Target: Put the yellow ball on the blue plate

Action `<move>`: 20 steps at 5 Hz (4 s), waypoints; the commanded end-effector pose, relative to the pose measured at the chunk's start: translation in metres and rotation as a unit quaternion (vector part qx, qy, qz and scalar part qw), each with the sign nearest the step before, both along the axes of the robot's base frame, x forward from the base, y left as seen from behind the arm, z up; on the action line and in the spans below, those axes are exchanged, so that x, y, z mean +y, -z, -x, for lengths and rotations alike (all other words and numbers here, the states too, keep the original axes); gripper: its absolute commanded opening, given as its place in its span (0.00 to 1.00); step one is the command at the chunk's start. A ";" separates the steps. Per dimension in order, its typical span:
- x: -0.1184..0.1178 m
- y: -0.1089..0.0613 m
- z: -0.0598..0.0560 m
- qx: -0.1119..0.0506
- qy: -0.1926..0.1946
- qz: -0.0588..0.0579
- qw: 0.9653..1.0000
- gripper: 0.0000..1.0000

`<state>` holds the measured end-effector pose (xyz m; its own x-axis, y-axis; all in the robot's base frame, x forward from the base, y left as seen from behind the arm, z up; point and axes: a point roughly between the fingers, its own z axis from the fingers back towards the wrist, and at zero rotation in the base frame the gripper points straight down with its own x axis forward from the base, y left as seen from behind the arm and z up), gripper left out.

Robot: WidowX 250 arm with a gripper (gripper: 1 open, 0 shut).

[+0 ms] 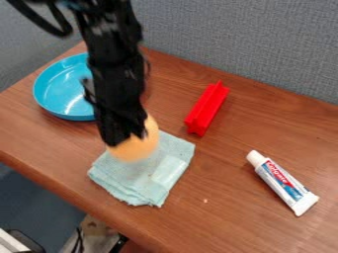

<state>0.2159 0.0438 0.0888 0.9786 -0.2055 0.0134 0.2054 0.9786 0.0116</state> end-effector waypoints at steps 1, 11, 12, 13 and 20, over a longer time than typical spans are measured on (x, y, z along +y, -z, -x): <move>0.033 -0.036 -0.015 -0.044 -0.050 -0.004 0.998 0.00; 0.135 -0.012 -0.045 -0.055 -0.161 0.020 0.985 0.00; 0.138 -0.005 -0.052 -0.053 -0.162 0.021 0.985 0.00; 0.140 0.000 -0.057 -0.050 -0.163 0.021 0.985 0.00; 0.129 -0.031 -0.071 -0.057 -0.158 0.018 0.986 1.00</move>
